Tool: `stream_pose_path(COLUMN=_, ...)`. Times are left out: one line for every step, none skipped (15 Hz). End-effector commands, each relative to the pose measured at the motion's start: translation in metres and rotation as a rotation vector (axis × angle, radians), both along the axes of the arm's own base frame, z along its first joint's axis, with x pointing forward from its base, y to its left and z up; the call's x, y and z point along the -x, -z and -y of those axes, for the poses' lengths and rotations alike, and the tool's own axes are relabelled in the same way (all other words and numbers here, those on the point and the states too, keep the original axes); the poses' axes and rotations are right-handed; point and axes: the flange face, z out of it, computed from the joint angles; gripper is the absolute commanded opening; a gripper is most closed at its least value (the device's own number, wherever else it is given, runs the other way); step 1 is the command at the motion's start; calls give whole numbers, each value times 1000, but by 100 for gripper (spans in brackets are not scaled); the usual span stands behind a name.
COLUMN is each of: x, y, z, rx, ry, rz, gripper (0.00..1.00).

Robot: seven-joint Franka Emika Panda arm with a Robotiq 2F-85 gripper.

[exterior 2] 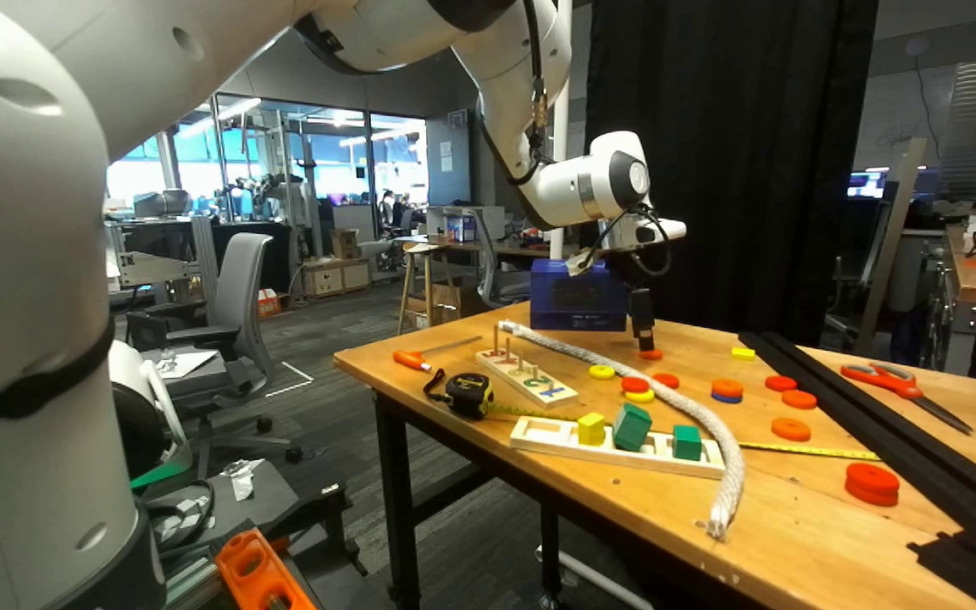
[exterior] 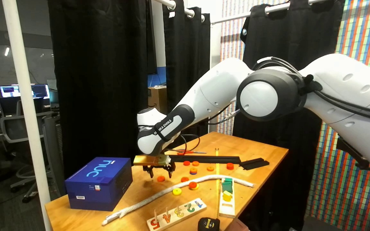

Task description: Move the wooden object forward and then remove the orange circle.

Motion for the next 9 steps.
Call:
stream_pose_path(x=17, y=-47, z=-28, rx=52, ry=-99, rz=-13, gripper=100)
stream_pose_path(x=25, y=-62, z=-37, rx=64, ry=-134, rz=-12, gripper=100)
stream_pose_path(x=31, y=-76, z=-46, rx=77, ry=-166, rz=-12, gripper=100)
stream_pose_path(x=41, y=-93, z=-53, rx=83, ry=-202, rz=-11, gripper=100)
stream_pose_path(x=51, y=-108, z=-59, rx=93, ry=-238, rz=-13, gripper=100)
stream_pose_path(x=63, y=-127, z=-62, rx=104, ry=-278, rz=-8, gripper=100)
stream_pose_path(x=73, y=-142, z=-65, rx=109, ry=-314, rz=-8, gripper=100)
stream_pose_path(x=85, y=-157, z=-64, rx=120, ry=-345, rz=-4, gripper=100)
stream_pose_path(x=97, y=-172, z=-63, rx=129, ry=-374, rz=-7, gripper=100)
